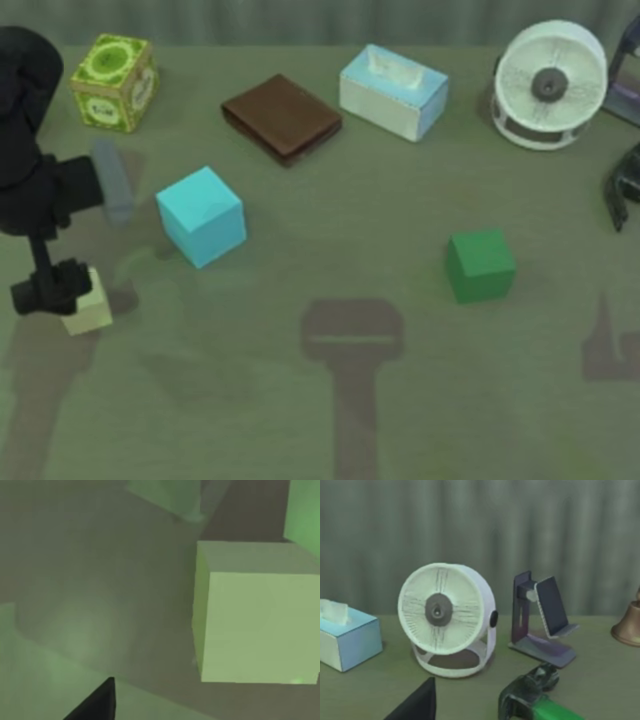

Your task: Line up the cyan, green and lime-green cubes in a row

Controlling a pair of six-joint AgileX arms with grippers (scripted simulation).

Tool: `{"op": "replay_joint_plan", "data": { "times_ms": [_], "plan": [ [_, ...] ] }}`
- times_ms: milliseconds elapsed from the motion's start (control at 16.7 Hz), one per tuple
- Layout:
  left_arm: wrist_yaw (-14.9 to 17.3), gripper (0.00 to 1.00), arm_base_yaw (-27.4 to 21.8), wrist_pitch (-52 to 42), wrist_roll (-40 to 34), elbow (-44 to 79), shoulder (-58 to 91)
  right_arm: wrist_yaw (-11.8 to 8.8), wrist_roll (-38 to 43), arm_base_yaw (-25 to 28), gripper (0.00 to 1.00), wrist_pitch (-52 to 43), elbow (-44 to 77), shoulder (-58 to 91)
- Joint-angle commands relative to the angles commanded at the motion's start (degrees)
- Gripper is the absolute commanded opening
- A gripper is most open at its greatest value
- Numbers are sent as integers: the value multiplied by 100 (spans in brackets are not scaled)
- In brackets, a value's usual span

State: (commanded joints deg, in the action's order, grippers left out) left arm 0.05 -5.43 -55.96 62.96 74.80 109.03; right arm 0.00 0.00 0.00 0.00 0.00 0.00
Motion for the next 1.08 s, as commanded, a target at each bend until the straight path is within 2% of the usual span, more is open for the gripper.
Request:
{"op": "replay_joint_plan", "data": {
  "times_ms": [360, 720, 1080],
  "plan": [
    [4, 100, -4, 1434, 11, -703, 665, 0, 0, 0, 100, 0, 0, 0],
    [5, 100, -4, 1658, 18, -835, 804, 0, 0, 0, 100, 0, 0, 0],
    [5, 55, -4, 1658, 18, -835, 804, 0, 0, 0, 100, 0, 0, 0]
  ]
}}
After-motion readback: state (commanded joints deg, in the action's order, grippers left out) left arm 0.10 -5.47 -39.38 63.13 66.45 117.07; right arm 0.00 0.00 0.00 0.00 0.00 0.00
